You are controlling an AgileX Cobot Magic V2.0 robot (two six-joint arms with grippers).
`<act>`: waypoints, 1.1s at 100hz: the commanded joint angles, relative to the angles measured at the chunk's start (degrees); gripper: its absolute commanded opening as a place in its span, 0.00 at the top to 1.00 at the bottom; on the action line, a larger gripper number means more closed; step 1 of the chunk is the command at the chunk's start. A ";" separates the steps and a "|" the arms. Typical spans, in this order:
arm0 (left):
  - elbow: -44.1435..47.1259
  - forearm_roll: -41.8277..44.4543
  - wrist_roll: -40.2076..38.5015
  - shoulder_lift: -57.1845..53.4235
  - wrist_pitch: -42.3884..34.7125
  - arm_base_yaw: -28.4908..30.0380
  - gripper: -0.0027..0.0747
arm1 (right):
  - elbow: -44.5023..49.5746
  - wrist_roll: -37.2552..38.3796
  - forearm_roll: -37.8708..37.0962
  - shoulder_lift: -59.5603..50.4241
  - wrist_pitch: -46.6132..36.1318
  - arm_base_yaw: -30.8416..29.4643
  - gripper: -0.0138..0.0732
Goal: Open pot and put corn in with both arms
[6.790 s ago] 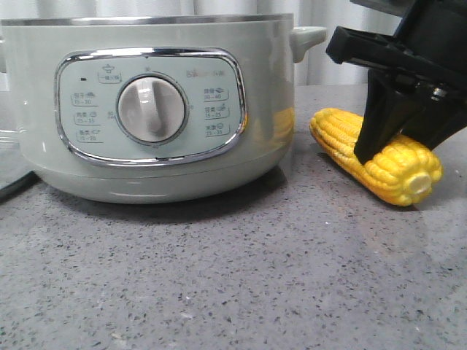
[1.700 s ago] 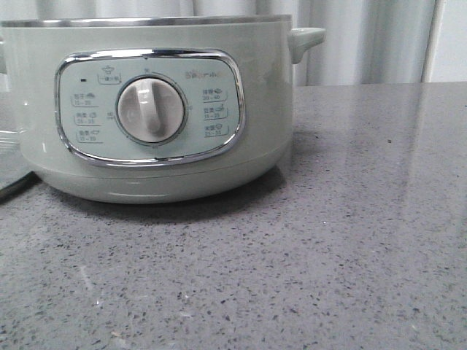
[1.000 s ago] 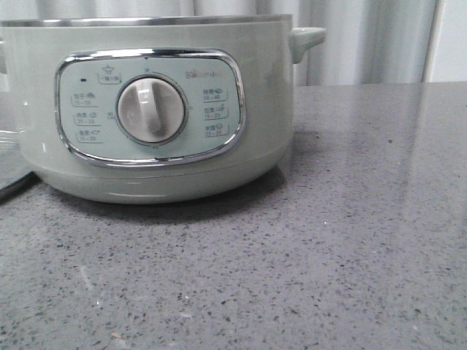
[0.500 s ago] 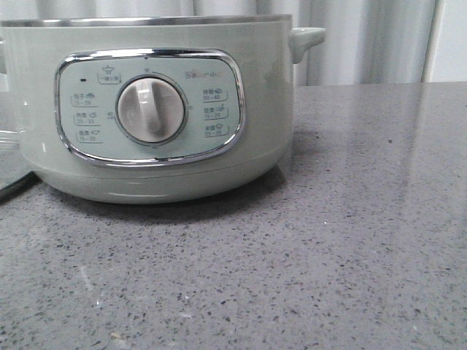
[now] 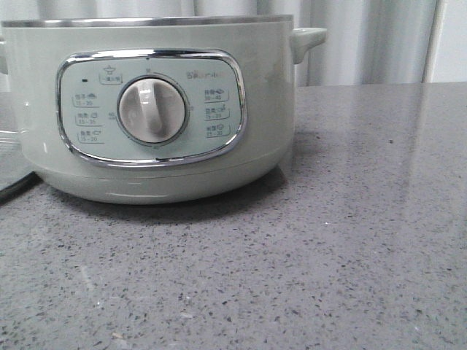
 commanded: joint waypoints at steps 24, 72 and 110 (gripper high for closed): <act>0.38 -1.78 3.03 -1.92 6.79 1.76 0.99 | -1.26 -0.24 -0.83 0.52 -4.41 -0.08 0.90; 0.38 -2.45 1.86 -1.92 8.95 1.76 0.99 | -1.26 -0.24 -0.83 0.52 -4.41 -0.08 0.90; 0.38 -2.45 1.86 -1.92 8.95 1.76 0.99 | -1.26 -0.24 -0.83 0.52 -4.41 -0.08 0.90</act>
